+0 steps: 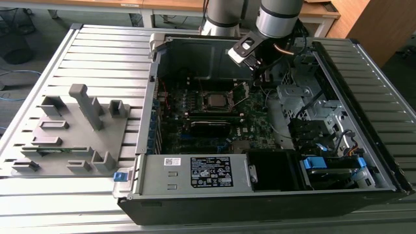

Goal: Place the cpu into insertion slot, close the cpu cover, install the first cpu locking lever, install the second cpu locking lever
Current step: 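Close the cpu cover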

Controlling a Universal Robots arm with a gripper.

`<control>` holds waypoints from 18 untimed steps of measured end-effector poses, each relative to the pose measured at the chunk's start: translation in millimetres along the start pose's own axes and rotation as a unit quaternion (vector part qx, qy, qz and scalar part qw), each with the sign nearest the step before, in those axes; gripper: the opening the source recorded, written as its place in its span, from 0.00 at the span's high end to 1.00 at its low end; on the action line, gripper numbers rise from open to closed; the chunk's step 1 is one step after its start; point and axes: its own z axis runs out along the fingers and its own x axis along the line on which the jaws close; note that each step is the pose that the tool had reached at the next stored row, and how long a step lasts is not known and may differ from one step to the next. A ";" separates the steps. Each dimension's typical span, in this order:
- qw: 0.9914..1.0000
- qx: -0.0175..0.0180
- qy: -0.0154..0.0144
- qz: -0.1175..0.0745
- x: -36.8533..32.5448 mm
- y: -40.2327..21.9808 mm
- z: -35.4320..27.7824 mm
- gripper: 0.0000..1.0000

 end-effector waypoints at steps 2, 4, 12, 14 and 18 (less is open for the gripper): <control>1.000 0.000 0.000 0.000 0.0 0.1 2.9 0.89; 1.000 0.000 0.000 0.000 -0.1 0.0 5.0 0.89; 1.000 0.000 0.000 0.000 -0.1 0.0 5.6 0.89; 1.000 0.000 0.000 0.000 -0.1 -0.9 5.8 0.89; 1.000 0.000 0.000 0.000 -0.1 -8.0 5.6 0.89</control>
